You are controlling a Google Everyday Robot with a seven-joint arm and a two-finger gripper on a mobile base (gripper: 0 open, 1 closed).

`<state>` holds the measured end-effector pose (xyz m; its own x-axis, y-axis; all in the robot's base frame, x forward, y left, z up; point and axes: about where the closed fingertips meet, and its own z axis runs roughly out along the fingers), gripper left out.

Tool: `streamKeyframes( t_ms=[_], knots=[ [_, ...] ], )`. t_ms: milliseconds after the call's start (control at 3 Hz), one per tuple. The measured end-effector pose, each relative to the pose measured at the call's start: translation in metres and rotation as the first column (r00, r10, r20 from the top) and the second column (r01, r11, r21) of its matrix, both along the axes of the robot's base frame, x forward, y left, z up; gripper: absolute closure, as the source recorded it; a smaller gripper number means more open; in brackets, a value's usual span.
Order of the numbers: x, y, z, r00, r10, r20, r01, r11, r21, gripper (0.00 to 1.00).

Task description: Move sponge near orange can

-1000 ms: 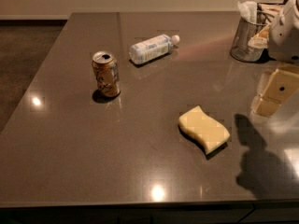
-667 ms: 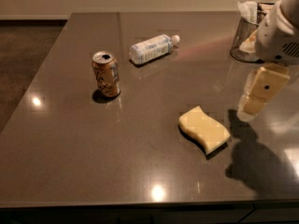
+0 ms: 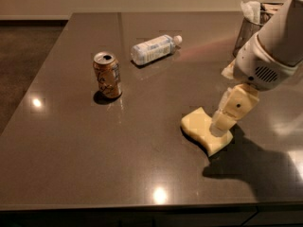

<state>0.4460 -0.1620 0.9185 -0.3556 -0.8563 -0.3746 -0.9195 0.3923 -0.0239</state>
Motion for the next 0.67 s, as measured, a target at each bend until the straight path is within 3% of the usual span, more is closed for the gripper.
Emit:
streamKeyframes(
  t_ms=[333,667],
  knots=[
    [-0.012,0.028,-0.016,0.9998,0.019,0.005,-0.019,0.999,0.037,0.00],
    [-0.017,0.043,-0.034,0.9992,0.023,0.031,-0.023,1.000,-0.002,0.00]
  ],
)
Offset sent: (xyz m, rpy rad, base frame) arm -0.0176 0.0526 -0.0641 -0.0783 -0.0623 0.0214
